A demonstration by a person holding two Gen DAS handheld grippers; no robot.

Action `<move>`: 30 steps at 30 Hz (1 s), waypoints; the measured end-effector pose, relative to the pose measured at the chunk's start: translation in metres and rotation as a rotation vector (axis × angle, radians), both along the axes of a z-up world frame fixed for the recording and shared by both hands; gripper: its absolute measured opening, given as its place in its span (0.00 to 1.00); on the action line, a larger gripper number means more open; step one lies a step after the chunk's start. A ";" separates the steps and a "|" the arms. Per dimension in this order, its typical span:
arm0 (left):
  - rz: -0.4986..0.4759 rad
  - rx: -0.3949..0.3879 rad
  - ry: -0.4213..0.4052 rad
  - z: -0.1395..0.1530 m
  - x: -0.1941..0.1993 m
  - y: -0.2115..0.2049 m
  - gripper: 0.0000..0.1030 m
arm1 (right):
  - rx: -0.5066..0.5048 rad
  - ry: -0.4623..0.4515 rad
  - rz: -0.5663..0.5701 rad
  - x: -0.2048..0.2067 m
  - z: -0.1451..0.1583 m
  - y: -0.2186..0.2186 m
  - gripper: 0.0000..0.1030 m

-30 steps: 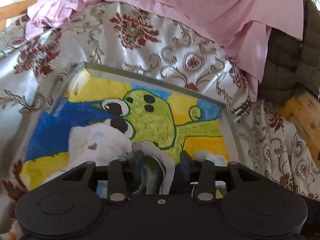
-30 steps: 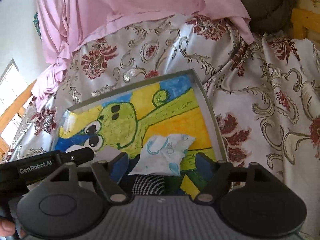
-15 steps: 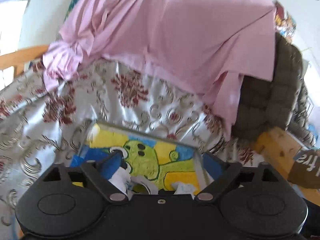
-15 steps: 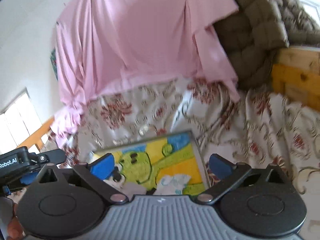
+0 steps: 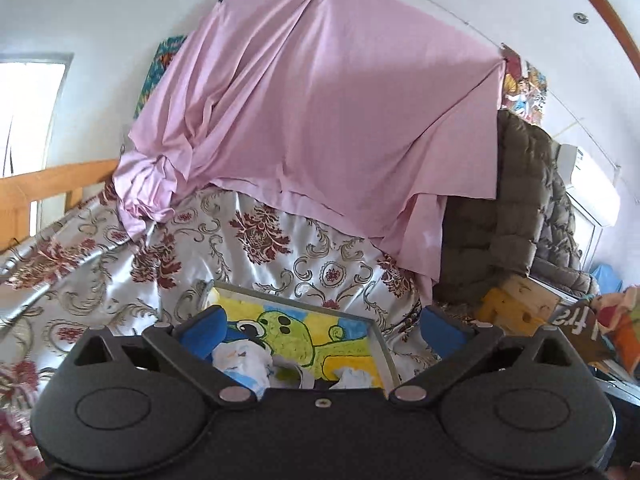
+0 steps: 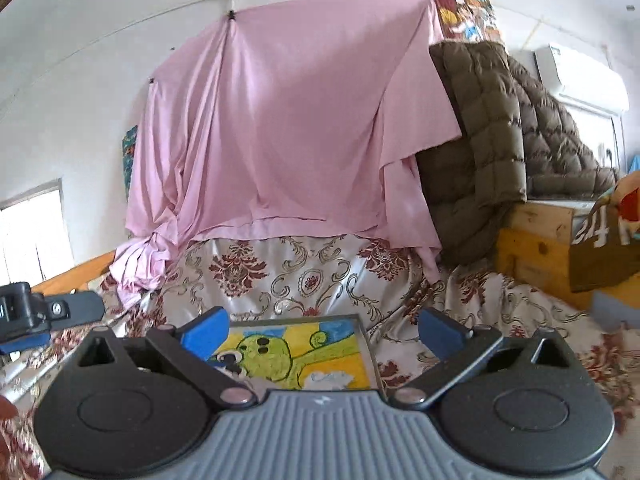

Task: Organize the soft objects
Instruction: 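Lift both open tools off the tray and return over the pile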

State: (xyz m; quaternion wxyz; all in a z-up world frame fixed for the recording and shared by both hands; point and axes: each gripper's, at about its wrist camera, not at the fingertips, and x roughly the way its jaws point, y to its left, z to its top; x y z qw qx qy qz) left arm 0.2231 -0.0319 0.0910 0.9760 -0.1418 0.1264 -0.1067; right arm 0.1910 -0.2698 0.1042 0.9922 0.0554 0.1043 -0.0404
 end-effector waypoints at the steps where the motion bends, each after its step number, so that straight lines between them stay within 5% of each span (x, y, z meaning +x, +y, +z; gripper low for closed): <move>1: 0.001 0.005 -0.003 -0.001 -0.009 0.002 0.99 | -0.004 -0.002 -0.005 -0.009 -0.001 0.002 1.00; 10: 0.058 0.051 -0.057 -0.011 -0.075 0.027 0.99 | -0.117 -0.112 -0.080 -0.078 -0.013 0.026 1.00; 30: 0.178 0.152 -0.031 -0.031 -0.135 0.053 0.99 | -0.105 -0.084 -0.050 -0.130 -0.020 0.051 1.00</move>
